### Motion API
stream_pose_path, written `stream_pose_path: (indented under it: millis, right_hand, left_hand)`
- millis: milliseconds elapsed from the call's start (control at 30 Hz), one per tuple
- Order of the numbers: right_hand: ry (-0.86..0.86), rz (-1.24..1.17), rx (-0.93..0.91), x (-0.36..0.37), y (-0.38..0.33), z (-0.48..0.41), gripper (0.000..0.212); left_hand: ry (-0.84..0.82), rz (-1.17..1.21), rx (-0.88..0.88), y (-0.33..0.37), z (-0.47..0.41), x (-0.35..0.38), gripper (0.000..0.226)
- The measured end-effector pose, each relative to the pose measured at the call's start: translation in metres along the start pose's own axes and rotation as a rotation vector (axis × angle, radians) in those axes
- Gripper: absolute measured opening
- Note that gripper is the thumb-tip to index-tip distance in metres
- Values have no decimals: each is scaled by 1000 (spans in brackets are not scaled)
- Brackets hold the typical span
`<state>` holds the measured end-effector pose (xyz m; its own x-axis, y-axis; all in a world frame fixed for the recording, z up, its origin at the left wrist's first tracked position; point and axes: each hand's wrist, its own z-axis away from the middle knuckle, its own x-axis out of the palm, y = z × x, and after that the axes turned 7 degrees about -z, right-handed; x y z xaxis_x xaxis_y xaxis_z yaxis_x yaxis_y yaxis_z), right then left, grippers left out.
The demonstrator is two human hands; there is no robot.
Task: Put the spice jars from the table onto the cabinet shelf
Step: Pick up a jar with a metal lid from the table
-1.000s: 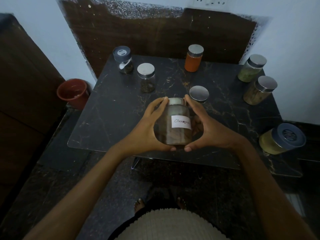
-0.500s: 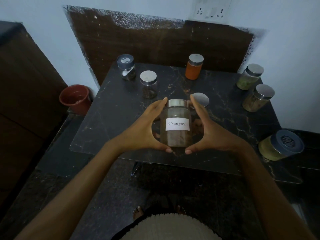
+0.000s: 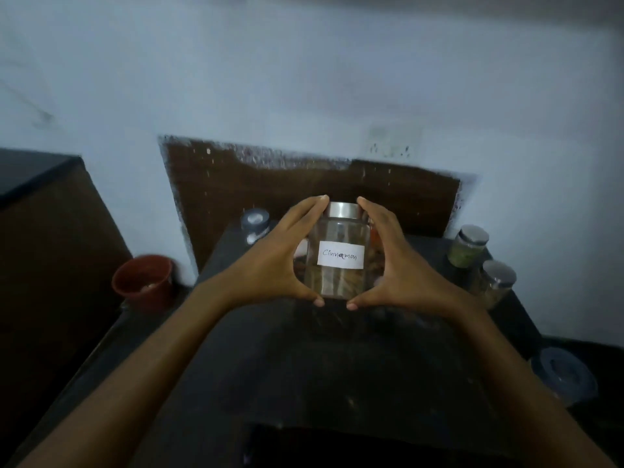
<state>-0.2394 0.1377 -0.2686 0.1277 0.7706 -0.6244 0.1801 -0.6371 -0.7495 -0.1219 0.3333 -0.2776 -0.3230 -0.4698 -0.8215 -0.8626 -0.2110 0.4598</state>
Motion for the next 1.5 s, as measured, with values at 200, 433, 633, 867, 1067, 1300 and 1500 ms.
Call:
stream_pose_path:
  millis: [200, 433, 633, 867, 1067, 1300, 1500]
  right_hand:
    - [181, 121, -209, -42, -52, -59, 128]
    - [275, 199, -390, -103, -98, -125, 121]
    - [349, 257, -543, -158, -122, -185, 128]
    - [415, 322, -700, -229, -153, -261, 130]
    - [431, 337, -755, -265, -165, -326, 127]
    - [440, 338, -697, -278, -146, -388, 127]
    - [393, 277, -600, -287, -127, -420, 128]
  left_hand:
    - [146, -214, 127, 4, -48, -86, 131]
    - [289, -423, 212, 12, -106, -168, 128]
    - [398, -604, 249, 20, -162, -228, 132]
    - [523, -766, 265, 27, -230, -298, 134]
    - [689, -902, 272, 8, -282, -333, 138]
    - [720, -957, 114, -29, -333, -332, 133]
    - [820, -788, -81, -61, -362, -312, 129]
